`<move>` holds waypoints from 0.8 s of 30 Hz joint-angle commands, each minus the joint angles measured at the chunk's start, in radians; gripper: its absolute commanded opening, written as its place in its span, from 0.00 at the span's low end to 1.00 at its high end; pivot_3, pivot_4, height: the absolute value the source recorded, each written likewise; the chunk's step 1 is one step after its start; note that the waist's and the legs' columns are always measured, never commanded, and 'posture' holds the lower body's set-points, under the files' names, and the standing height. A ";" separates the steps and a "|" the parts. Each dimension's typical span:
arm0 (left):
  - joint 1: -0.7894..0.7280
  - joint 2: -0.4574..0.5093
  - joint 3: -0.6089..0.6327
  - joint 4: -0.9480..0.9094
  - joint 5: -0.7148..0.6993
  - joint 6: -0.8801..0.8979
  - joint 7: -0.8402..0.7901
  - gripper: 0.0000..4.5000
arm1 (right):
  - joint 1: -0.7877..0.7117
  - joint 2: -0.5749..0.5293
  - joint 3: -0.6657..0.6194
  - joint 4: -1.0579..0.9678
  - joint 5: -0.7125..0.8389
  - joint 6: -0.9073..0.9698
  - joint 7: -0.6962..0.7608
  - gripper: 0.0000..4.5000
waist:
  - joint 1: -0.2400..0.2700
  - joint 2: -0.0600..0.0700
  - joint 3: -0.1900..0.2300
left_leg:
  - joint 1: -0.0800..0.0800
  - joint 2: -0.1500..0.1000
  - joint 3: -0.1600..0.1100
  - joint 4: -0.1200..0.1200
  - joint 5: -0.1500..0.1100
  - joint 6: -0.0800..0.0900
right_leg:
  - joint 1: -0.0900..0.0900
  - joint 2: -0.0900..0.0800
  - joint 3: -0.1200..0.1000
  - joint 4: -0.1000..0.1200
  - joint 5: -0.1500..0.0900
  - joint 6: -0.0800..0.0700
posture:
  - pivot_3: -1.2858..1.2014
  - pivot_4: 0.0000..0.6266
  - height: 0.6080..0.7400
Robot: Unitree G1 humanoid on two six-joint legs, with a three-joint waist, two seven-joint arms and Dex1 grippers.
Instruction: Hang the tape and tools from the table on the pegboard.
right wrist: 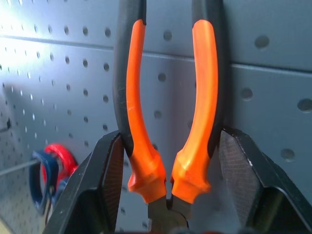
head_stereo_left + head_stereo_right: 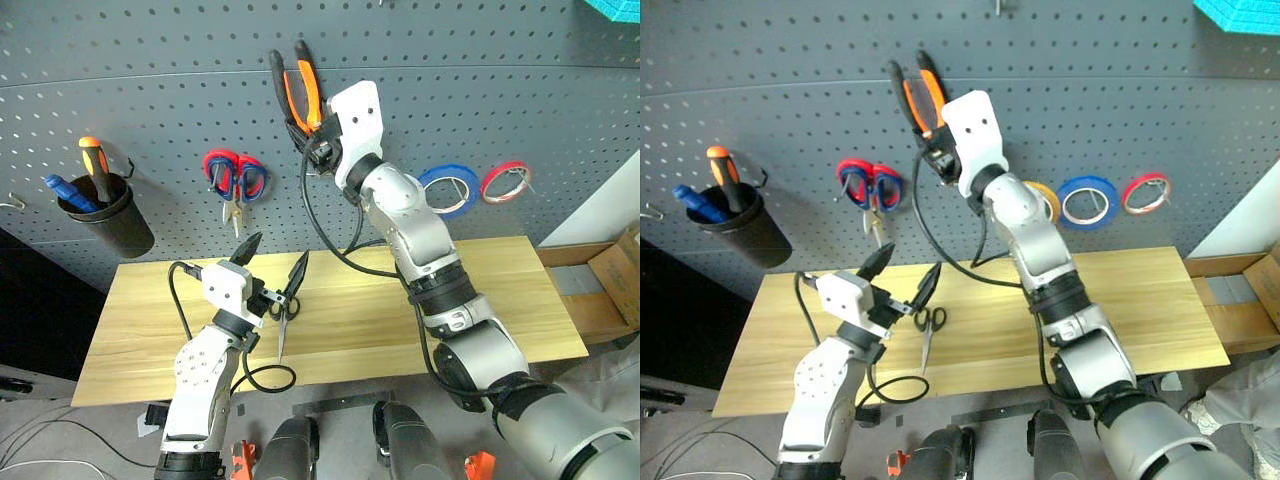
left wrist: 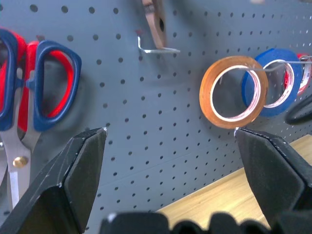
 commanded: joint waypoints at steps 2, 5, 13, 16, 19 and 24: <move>0.016 0.000 -0.008 -0.049 0.008 -0.016 0.014 1.00 | -0.060 0.003 -0.062 0.045 -0.007 -0.110 -0.046 0.52 | 0.001 0.000 0.000 | 0.001 0.000 0.000 0.000 0.000 0.001 | 0.001 0.000 0.000 0.000 0.001 0.000 | 0.50 0.27 1.00; 0.029 0.004 -0.012 -0.060 0.013 -0.014 0.018 1.00 | -0.065 0.010 -0.061 0.084 -0.008 -0.142 -0.051 0.52 | 0.002 0.000 -0.001 | 0.004 0.000 -0.001 0.001 0.001 0.002 | 0.005 0.001 0.000 0.000 0.002 0.001 | 0.51 0.25 1.00; 0.042 0.014 -0.006 -0.081 0.019 0.001 0.035 1.00 | 0.016 0.042 -0.014 0.167 -0.077 -0.256 -0.076 0.52 | 0.010 0.000 -0.007 | 0.005 -0.001 -0.001 0.001 0.001 0.002 | 0.006 0.001 0.000 0.000 0.002 0.001 | 0.51 0.25 1.00; 0.043 0.017 -0.004 -0.084 0.020 0.005 0.038 1.00 | 0.045 0.051 -0.007 0.198 -0.119 -0.297 -0.122 0.52 | 0.012 -0.001 -0.009 | 0.005 -0.001 -0.001 0.001 0.001 0.001 | 0.006 0.001 0.000 0.000 0.002 0.001 | 0.51 0.25 1.00; 0.044 0.019 -0.007 -0.087 0.020 0.011 0.040 1.00 | 0.065 0.055 -0.002 0.222 -0.154 -0.329 -0.156 0.52 | 0.013 -0.001 -0.009 | 0.003 -0.001 -0.001 0.000 0.001 0.001 | 0.004 0.001 0.000 0.000 0.002 0.001 | 0.51 0.25 1.00; 0.037 0.024 -0.007 -0.083 0.017 0.025 0.042 1.00 | 0.080 0.063 0.001 0.220 -0.176 -0.319 -0.158 0.52 | 0.013 -0.001 -0.009 | 0.003 -0.001 0.000 0.000 0.001 0.001 | 0.003 0.001 0.001 0.000 0.002 0.001 | 0.51 0.25 1.00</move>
